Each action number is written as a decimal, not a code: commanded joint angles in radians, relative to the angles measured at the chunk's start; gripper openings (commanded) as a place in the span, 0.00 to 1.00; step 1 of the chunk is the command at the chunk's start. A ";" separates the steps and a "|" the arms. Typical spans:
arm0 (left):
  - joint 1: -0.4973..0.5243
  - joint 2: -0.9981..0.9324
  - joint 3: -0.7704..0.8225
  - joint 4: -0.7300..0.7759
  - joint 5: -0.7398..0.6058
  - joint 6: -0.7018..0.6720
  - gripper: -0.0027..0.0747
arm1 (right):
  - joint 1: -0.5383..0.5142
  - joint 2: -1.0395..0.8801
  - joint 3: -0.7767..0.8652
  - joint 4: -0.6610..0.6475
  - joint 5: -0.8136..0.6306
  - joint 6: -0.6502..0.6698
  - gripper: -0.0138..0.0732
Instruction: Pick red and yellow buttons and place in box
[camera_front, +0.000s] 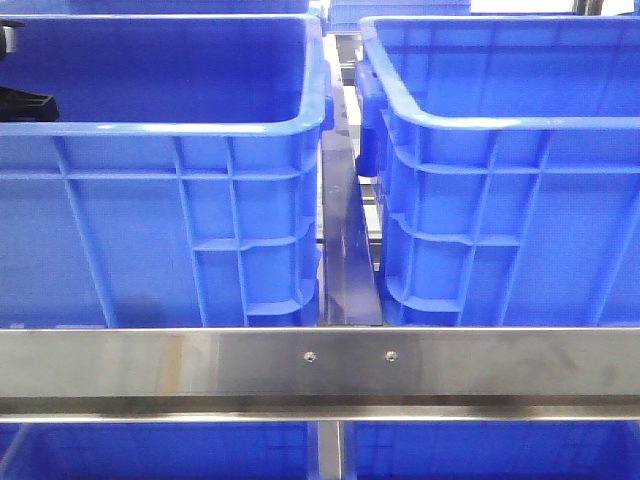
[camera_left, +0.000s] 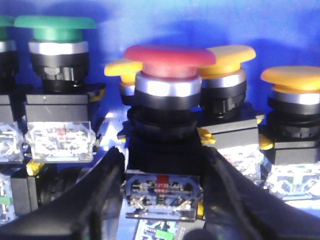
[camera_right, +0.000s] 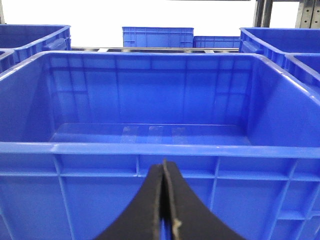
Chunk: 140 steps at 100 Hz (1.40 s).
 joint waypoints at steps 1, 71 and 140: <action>-0.007 -0.051 -0.030 0.001 -0.039 0.000 0.14 | -0.003 -0.027 -0.019 -0.009 -0.082 -0.004 0.08; -0.169 -0.390 -0.008 -0.484 0.035 0.424 0.14 | -0.003 -0.027 -0.019 -0.009 -0.082 -0.004 0.08; -0.487 -0.388 -0.008 -0.737 0.246 0.570 0.14 | 0.000 0.031 -0.212 -0.009 0.094 -0.004 0.08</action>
